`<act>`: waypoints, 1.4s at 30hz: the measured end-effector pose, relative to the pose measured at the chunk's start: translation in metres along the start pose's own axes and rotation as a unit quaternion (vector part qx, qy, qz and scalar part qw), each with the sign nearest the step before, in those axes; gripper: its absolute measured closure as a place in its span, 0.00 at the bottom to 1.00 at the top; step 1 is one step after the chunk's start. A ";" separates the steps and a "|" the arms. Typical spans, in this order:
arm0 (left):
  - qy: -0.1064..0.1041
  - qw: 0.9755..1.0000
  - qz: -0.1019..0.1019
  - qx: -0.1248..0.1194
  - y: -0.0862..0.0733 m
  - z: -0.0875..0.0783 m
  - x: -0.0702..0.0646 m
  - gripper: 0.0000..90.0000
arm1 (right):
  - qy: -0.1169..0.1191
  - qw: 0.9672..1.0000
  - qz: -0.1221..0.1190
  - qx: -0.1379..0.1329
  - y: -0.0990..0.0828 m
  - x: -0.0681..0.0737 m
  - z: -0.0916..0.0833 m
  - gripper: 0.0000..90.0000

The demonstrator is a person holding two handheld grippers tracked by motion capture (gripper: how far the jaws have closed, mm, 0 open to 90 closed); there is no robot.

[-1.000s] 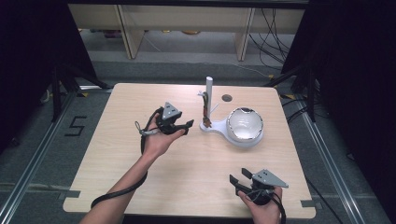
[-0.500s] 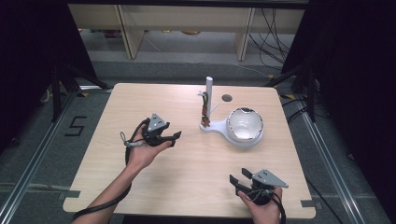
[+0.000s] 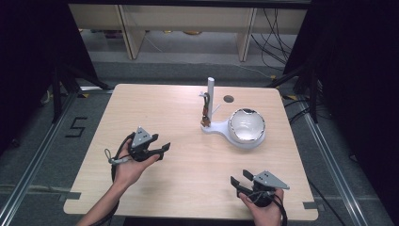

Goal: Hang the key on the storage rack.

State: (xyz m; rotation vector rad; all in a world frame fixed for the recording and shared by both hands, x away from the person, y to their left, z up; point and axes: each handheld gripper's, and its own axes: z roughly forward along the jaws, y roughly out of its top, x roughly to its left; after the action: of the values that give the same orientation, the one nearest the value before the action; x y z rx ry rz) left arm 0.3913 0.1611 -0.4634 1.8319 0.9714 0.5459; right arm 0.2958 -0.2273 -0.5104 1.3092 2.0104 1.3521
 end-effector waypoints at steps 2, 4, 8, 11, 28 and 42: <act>0.003 1.000 0.004 -0.002 -0.003 -0.002 0.001 0.43 | 0.000 1.000 0.000 0.001 0.000 0.000 0.000 0.46; 0.005 1.000 0.006 -0.001 -0.011 -0.009 0.003 0.43 | -0.001 1.000 0.000 0.000 0.000 0.000 -0.001 0.46; 0.010 1.000 0.003 -0.002 -0.022 -0.018 0.006 0.43 | -0.001 1.000 0.000 0.000 0.000 0.000 0.000 0.46; 0.017 1.000 -0.003 -0.003 -0.030 -0.025 0.008 0.43 | -0.001 1.000 -0.001 0.001 0.000 0.000 0.001 0.46; 0.042 0.999 -0.005 -0.007 -0.080 -0.052 0.020 0.43 | -0.003 1.000 0.017 0.007 -0.001 0.002 0.001 0.46; 0.063 0.998 -0.003 -0.032 -0.094 -0.059 0.024 0.42 | -0.004 1.000 -0.006 -0.003 -0.002 -0.002 0.001 0.46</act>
State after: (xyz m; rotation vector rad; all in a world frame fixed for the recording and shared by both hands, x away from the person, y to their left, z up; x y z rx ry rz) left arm 0.3268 0.2341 -0.5226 1.7544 1.0303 0.6880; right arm 0.2972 -0.2288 -0.5130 1.2961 2.0047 1.3449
